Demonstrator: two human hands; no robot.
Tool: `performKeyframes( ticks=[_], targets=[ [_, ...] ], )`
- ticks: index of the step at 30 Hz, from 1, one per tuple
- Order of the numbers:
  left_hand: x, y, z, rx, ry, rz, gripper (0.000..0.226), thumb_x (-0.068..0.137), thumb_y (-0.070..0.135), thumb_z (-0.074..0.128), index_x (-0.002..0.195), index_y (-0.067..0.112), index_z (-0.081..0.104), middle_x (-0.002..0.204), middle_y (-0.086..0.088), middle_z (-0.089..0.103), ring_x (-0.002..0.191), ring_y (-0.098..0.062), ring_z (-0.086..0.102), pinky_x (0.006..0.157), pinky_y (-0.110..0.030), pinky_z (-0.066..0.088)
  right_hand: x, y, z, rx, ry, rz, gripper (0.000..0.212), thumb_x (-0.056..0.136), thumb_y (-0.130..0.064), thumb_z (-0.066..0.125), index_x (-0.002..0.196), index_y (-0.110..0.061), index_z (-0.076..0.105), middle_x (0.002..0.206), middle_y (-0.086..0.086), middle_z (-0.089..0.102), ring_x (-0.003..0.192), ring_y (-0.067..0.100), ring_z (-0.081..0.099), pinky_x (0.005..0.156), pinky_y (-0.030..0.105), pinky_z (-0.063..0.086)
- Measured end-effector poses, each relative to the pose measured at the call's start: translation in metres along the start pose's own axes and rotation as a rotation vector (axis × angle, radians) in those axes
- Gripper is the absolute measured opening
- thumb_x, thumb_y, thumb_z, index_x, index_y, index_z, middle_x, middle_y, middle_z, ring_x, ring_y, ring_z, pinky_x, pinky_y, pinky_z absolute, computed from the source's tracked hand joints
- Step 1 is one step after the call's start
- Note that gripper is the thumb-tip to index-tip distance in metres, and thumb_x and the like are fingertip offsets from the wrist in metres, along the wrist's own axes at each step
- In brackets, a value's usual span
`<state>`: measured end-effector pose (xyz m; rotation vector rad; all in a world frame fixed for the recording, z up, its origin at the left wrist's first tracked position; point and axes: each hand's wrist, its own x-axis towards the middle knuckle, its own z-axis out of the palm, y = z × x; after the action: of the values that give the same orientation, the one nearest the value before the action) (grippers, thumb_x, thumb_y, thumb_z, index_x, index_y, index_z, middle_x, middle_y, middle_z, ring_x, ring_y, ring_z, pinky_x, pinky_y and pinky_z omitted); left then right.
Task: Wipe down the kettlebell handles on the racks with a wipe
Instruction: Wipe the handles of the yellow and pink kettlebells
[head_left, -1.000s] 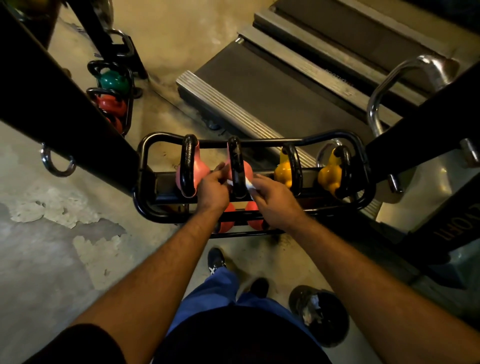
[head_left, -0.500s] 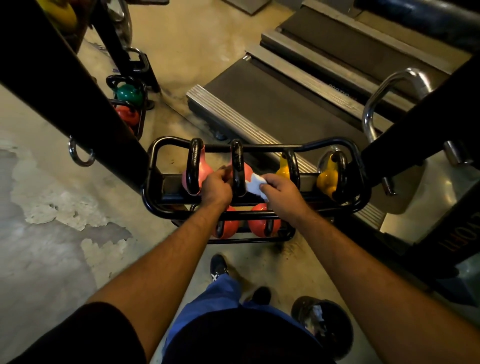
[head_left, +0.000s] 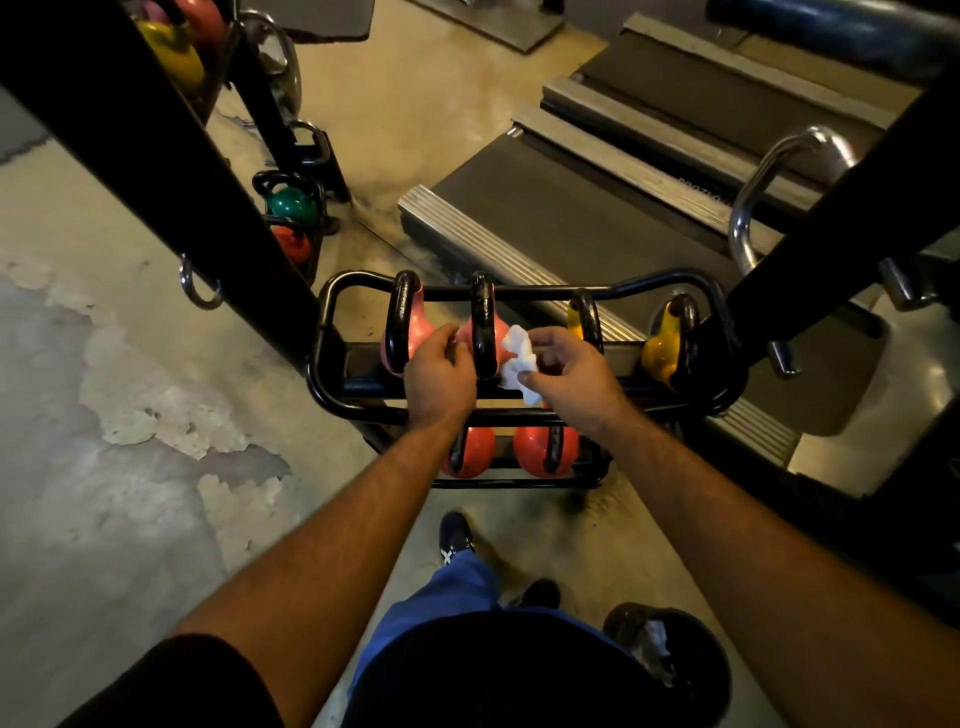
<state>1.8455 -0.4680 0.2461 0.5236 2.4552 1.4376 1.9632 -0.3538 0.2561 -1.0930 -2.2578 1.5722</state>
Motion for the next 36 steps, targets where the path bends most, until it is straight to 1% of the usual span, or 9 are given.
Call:
performKeyframes(
  ticks=[5,11,13,17,22,27,31,34,36],
  targets=[
    [-0.017,0.014,0.001,0.047,0.011,0.197,0.03,0.097,0.02,0.054,0.126,0.015,0.061,0.114,0.001,0.067,0.106,-0.011,0.061,0.094,-0.036,0.054,-0.017,-0.004,-0.013,-0.024,0.046,-0.069,0.012,0.088,-0.026,0.075,0.099,-0.025,0.07,0.088,-0.004,0.069,0.087,0.015,0.067,0.077,0.042,0.06],
    [-0.035,0.037,0.023,0.105,-0.098,0.301,0.034,0.095,0.026,0.054,0.127,0.016,0.061,0.118,0.0,0.066,0.111,-0.012,0.06,0.101,-0.043,0.05,-0.032,0.01,-0.049,-0.029,0.148,-0.061,0.012,0.085,-0.029,0.077,0.086,-0.023,0.067,0.082,0.005,0.07,0.083,0.026,0.069,0.076,0.051,0.06],
    [-0.039,0.044,0.033,0.108,-0.15,0.307,0.035,0.094,0.027,0.054,0.127,0.016,0.061,0.12,0.0,0.066,0.112,-0.012,0.06,0.103,-0.045,0.048,-0.034,0.015,-0.059,-0.032,0.165,-0.062,0.012,0.086,-0.028,0.077,0.085,-0.024,0.066,0.083,0.001,0.071,0.083,0.021,0.069,0.074,0.044,0.059],
    [-0.043,0.055,0.055,0.077,-0.263,0.267,0.034,0.096,0.021,0.056,0.129,0.012,0.061,0.12,-0.004,0.066,0.107,-0.01,0.059,0.095,-0.03,0.051,-0.031,0.025,-0.076,-0.023,0.19,-0.095,0.008,0.089,-0.027,0.074,0.095,-0.025,0.068,0.087,-0.005,0.071,0.082,0.011,0.068,0.068,0.027,0.051],
    [-0.029,0.053,0.081,0.057,-0.291,0.132,0.026,0.097,0.02,0.055,0.12,0.013,0.066,0.104,0.004,0.067,0.091,-0.005,0.058,0.085,-0.027,0.051,-0.004,0.033,-0.087,-0.125,0.251,-0.049,0.009,0.09,-0.016,0.068,0.098,-0.02,0.071,0.087,-0.001,0.069,0.085,0.017,0.066,0.076,0.034,0.056],
    [-0.004,0.038,0.108,0.054,-0.292,-0.044,0.033,0.098,0.018,0.052,0.129,0.014,0.061,0.119,-0.004,0.067,0.109,-0.016,0.061,0.086,-0.024,0.045,0.031,0.032,-0.085,-0.406,0.292,-0.238,0.021,0.086,-0.008,0.064,0.105,-0.009,0.072,0.1,0.007,0.067,0.095,0.026,0.063,0.078,0.026,0.042],
    [0.012,0.026,0.122,-0.015,-0.344,-0.128,0.031,0.098,0.018,0.052,0.127,0.015,0.06,0.116,-0.004,0.066,0.102,-0.012,0.058,0.084,-0.026,0.045,0.052,0.021,-0.077,-0.652,0.26,-0.462,0.026,0.095,-0.02,0.052,0.1,-0.007,0.074,0.096,0.01,0.068,0.088,0.028,0.065,0.072,0.034,0.05],
    [0.018,0.017,0.13,-0.094,-0.399,-0.12,0.021,0.092,0.022,0.056,0.1,0.039,0.066,0.104,0.004,0.07,0.097,-0.015,0.063,0.09,-0.038,0.054,0.064,0.015,-0.076,-0.729,0.185,-0.523,0.05,0.099,-0.035,0.034,0.1,-0.008,0.076,0.098,0.009,0.07,0.088,0.03,0.066,0.071,0.042,0.056],
    [0.02,0.007,0.136,-0.111,-0.432,-0.122,0.017,0.088,0.028,0.056,0.092,0.041,0.066,0.097,0.008,0.071,0.095,-0.016,0.067,0.088,-0.045,0.055,0.069,0.018,-0.078,-0.76,0.117,-0.565,0.046,0.098,-0.034,0.037,0.105,-0.011,0.076,0.105,0.009,0.072,0.093,0.032,0.069,0.074,0.045,0.059]
  ],
)
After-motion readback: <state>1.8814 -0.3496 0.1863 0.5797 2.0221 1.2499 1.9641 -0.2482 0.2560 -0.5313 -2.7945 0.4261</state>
